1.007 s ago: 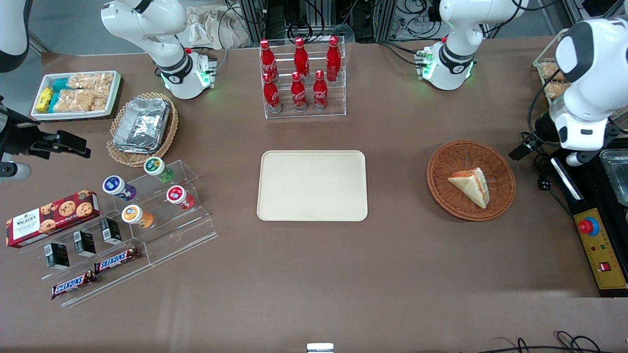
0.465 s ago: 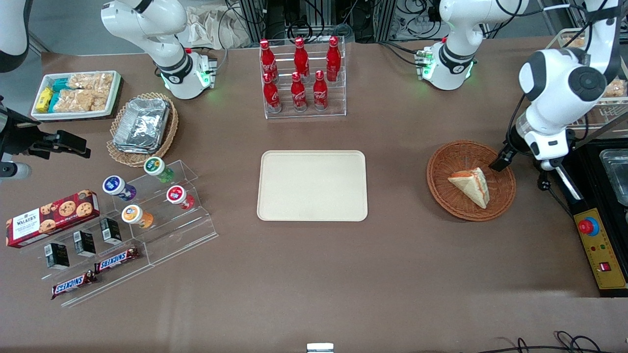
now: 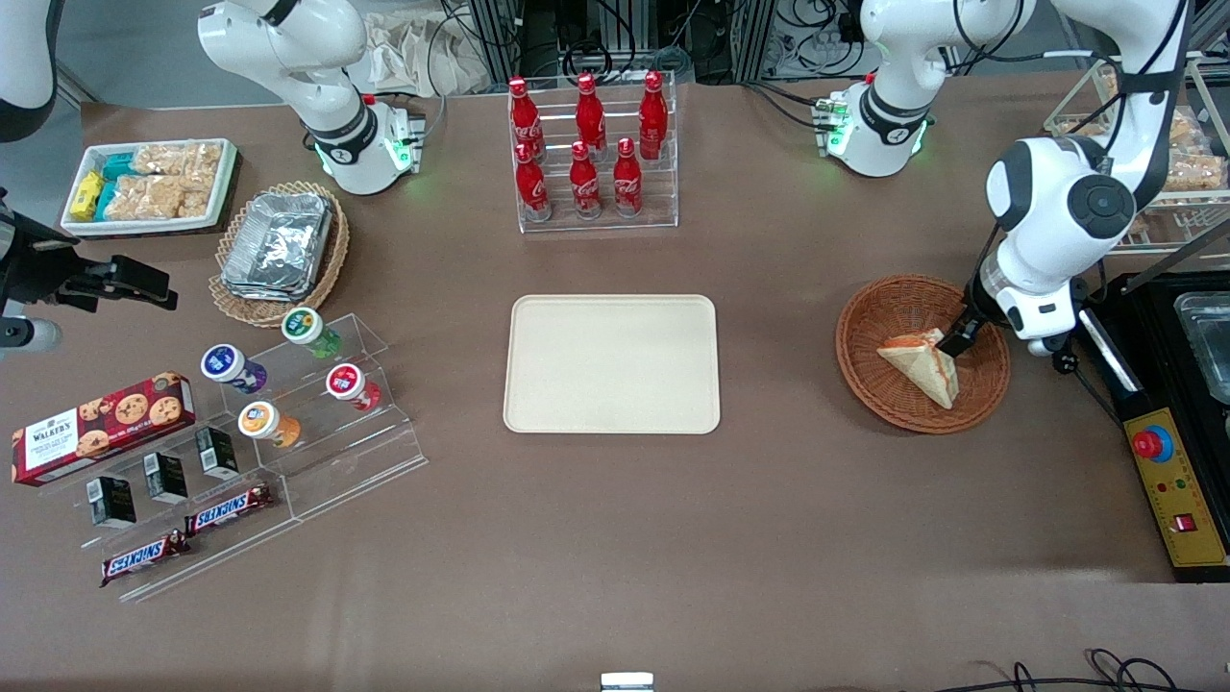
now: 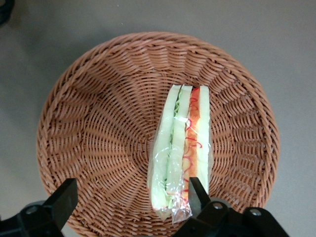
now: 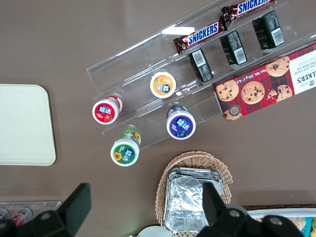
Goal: Place sandwich from basket to tray
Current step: 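Lower the left gripper onto the sandwich and close on it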
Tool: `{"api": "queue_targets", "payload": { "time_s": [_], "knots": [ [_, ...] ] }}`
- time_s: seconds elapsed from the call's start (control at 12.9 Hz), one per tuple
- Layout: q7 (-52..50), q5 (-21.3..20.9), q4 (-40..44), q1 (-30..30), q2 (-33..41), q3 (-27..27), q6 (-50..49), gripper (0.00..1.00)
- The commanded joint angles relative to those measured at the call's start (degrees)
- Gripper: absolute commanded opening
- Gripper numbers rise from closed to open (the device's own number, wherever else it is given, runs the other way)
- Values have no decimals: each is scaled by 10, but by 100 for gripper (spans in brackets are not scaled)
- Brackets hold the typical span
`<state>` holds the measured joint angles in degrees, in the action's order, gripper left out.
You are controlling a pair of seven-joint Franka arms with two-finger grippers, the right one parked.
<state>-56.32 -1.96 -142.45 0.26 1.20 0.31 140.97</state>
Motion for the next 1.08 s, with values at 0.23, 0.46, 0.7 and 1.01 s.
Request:
{"api": "queue_targets", "payload": {
  "time_s": [0.23, 0.46, 0.7, 1.01],
  "knots": [
    [-19, 5, -13, -7, -20, 0, 49, 100],
    [-19, 5, -13, -7, -15, -3, 45, 100],
    [-9, 5, -2, -7, 6, -3, 4, 100],
    [-21, 5, 2, -7, 3, -16, 1, 100]
  ]
}}
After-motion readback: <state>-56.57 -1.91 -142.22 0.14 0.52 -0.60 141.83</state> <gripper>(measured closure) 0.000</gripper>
